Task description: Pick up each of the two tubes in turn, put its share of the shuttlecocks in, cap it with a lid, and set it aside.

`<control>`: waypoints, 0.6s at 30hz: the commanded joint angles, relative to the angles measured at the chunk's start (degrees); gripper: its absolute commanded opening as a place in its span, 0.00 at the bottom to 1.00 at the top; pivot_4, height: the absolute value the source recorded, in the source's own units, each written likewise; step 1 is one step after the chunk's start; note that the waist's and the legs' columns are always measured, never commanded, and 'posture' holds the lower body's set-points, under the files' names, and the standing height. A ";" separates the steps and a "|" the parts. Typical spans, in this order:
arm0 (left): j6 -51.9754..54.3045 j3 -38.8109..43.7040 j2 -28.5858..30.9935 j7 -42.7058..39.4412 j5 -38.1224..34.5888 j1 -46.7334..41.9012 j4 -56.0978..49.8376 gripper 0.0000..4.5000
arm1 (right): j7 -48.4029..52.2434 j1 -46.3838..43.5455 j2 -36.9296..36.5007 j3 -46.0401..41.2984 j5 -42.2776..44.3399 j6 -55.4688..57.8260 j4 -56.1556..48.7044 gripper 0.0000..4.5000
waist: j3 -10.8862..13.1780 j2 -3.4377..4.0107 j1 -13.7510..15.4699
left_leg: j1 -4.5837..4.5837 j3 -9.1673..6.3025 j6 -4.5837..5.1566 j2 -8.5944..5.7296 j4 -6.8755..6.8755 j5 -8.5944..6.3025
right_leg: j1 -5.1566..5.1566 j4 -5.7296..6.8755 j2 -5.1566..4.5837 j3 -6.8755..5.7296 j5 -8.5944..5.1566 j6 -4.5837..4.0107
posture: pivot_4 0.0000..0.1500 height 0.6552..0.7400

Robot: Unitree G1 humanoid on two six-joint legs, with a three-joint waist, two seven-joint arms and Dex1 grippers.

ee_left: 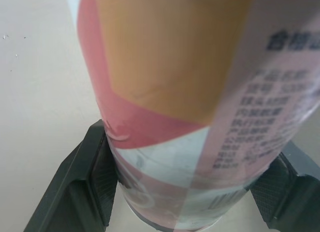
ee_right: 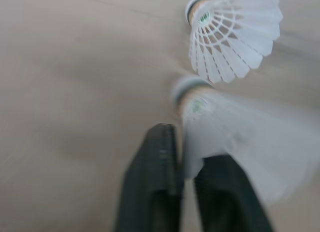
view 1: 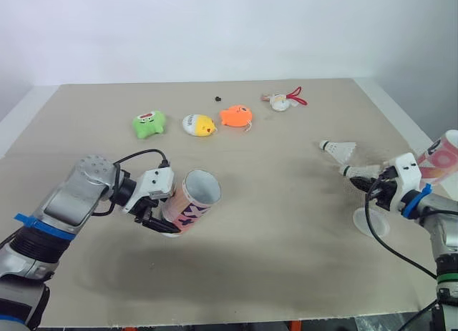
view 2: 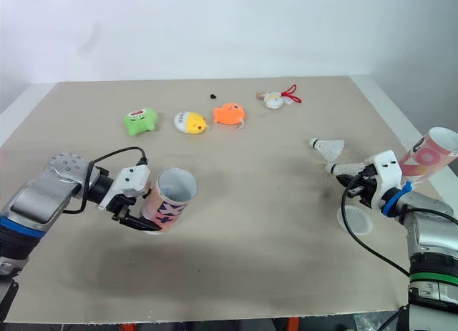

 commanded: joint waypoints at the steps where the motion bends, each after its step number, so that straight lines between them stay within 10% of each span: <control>1: 0.78 -0.95 1.01 0.42 0.53 1.76 -0.59 0.71 | 2.04 1.68 -1.17 -1.21 1.43 -0.41 -3.44 0.01 | 0.00 0.00 0.01 | 0.00 -0.01 0.01 0.01 0.00 0.00 | 0.00 0.00 0.01 0.00 0.00 0.00 | 1.00 1.00; 18: 1.77 0.02 1.65 -0.72 -0.83 -1.57 -2.58 0.71 | 11.42 3.97 -5.03 2.76 22.73 16.39 -51.41 0.01 | 0.17 -0.21 -0.04 | -0.12 -0.14 0.01 0.09 0.01 -0.01 | -0.09 0.01 0.09 -0.13 0.02 -0.03 | 1.00 1.00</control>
